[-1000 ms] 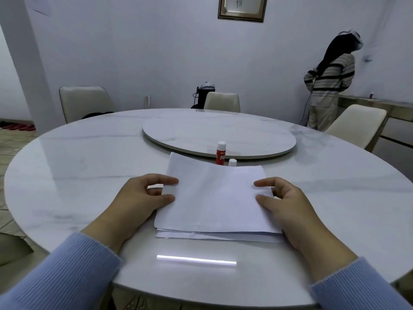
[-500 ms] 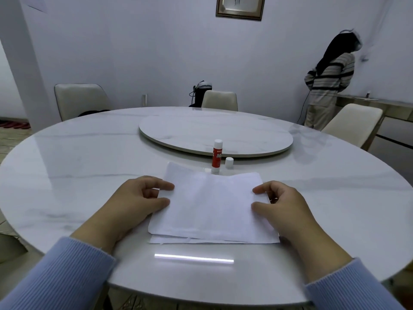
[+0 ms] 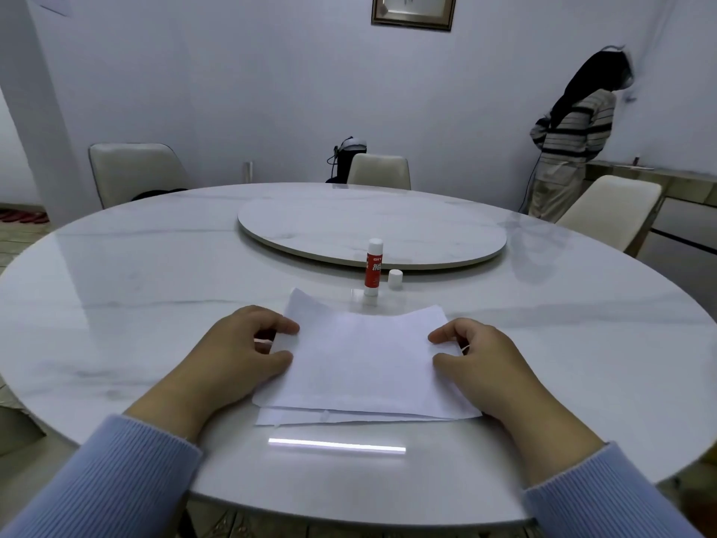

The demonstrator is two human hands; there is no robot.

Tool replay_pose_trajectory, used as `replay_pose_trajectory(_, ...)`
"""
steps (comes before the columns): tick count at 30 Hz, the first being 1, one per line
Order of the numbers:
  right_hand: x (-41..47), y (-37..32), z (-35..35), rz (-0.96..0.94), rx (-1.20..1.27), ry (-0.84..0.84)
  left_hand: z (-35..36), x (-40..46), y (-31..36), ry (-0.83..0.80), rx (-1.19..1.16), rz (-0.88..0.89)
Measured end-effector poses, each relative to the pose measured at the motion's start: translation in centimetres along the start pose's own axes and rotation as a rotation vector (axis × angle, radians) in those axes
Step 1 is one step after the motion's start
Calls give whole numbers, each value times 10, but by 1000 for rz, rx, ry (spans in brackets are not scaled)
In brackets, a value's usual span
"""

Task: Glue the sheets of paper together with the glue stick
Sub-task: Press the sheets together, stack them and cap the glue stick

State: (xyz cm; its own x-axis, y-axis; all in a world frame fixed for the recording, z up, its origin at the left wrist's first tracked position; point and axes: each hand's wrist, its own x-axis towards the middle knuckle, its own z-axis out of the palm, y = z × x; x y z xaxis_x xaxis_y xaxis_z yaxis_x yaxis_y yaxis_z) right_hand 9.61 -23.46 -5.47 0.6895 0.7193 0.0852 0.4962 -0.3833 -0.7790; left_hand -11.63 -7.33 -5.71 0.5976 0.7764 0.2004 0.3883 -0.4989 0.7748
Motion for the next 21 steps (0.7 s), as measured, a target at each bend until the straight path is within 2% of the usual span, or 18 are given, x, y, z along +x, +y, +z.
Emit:
replay_pose_trajectory(3, -1, 0, 0, -27, -63, 10, -5, -6, 3, -98, -22, 8)
replay_pose_trajectory(6, -4, -1, 0, -32, -138, 45, -10, -11, 5, -320, 131, 153)
replay_pose_trajectory(8, -5, -2, 0, -48, -180, 66, -10, -12, 6, -391, 188, 218)
replay_pose_trajectory(12, -5, -8, 2, -135, -204, -18, -10, -14, 4, -371, 179, 251)
replay_pose_trajectory(15, -8, -12, 1, -102, -247, -144, -9, -14, 4, -352, 179, 277)
replay_pose_trajectory(21, -5, -4, 0, -58, -183, -155, -6, -16, 3, -282, 168, 332)
